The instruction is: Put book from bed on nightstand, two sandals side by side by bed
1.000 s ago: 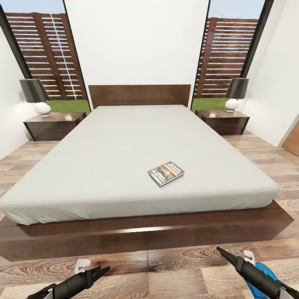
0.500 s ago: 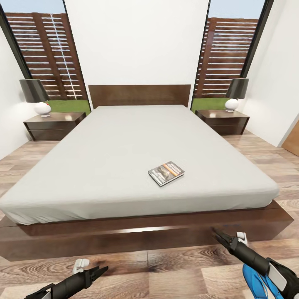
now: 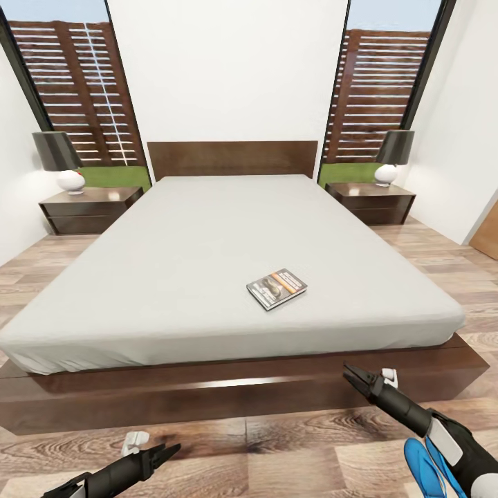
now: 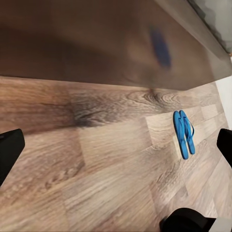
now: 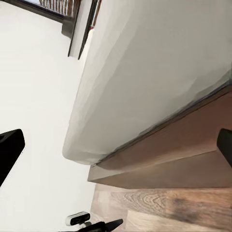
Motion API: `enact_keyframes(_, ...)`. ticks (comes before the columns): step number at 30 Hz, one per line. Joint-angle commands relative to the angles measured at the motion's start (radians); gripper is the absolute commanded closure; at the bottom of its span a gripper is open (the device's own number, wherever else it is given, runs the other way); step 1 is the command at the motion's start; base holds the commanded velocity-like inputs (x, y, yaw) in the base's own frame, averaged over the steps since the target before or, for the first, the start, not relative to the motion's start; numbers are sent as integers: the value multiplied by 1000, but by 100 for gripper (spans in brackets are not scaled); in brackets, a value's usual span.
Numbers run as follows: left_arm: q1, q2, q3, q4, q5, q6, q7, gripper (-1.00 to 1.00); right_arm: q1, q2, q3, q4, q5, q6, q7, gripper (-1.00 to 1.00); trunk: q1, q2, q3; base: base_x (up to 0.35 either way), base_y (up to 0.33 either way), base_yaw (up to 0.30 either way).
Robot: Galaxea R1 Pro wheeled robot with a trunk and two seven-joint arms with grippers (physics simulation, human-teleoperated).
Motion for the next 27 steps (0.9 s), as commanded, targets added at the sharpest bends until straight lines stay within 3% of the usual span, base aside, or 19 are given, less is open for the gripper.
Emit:
enact_keyframes(1, -1, 0, 7, 1, -8, -7, -2, -100, 0, 0, 0, -3, -7, 11, 1, -100, 0, 0, -1, 0, 0, 0)
enact_keyframes(15, -1, -6, 6, 1, -8, -7, 9, -100, 0, 3, 3, -22, -19, 36, -3, -100, 0, 0, -1, 0, 0, 0)
enact_keyframes(19, -1, -11, 6, 1, -9, -8, 21, -100, 0, 15, 2, -98, -38, 80, -18, -100, 0, 0, -1, 0, 0, 0)
enact_keyframes(23, -1, -12, 6, 1, -9, -9, 33, -100, 0, 28, 3, -189, -78, 136, -76, -100, 0, 0, -1, 0, 0, 0)
enact_keyframes(27, -1, -13, 6, 1, -9, -9, 40, -100, -1, 37, 4, -283, -138, 189, -183, -100, 0, 0, -1, 0, 0, 0)
